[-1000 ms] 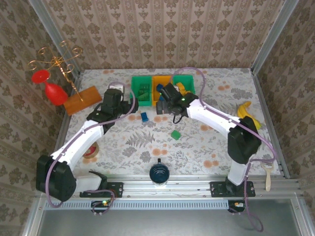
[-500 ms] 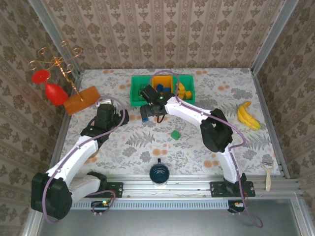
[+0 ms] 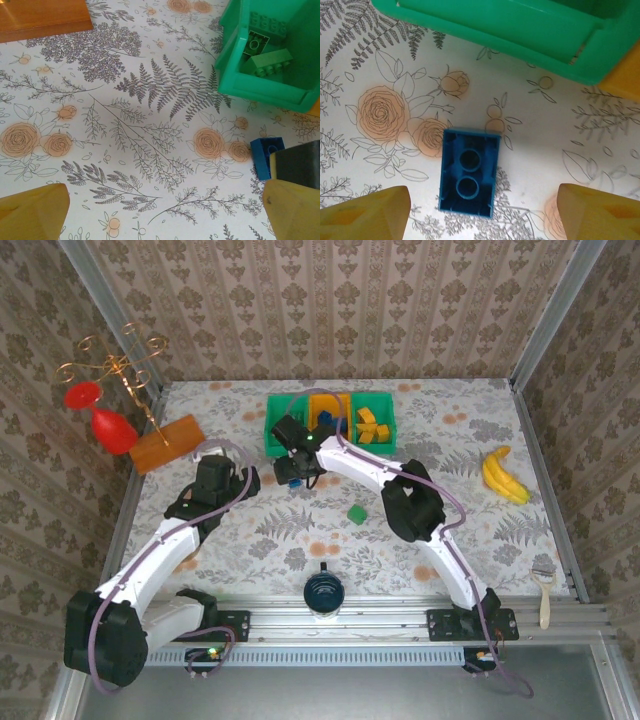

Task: Sort the legos into containers by color
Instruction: Pick up the lego from the center of the table.

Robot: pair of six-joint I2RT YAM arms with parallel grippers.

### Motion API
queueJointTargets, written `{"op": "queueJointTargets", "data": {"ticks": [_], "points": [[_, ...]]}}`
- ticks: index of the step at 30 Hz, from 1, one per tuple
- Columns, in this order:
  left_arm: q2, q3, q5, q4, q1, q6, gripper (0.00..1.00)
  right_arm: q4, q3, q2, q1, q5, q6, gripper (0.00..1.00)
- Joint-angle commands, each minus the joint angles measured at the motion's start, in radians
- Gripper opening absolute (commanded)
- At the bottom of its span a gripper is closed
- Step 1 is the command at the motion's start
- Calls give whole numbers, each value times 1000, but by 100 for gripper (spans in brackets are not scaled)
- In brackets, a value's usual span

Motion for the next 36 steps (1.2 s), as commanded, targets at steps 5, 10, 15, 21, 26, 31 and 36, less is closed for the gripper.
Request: {"op": "queueJointTargets", "data": {"ticks": [5,10,15,21,26,31,36], "points": [[-2,-18,21,26,11,-33,100,-109,120,98,10,-13,-49,68],[18,-13,38,37,13,-37,100,-142,155,134,12,-11,-62,60],[31,-10,49,40,16,-40,100,-152,152,139,11,-13,-76,48],[38,-10,62,44,17,-42,100,-151,143,121,1,-14,-87,30],[45,-8,69,46,18,-43,100,-135,118,81,1,-10,-97,23],[45,-10,75,49,18,-40,100,-129,93,14,-2,35,-106,19],[45,-7,78,45,20,-33,100,-105,53,-72,-27,61,-104,17]]}}
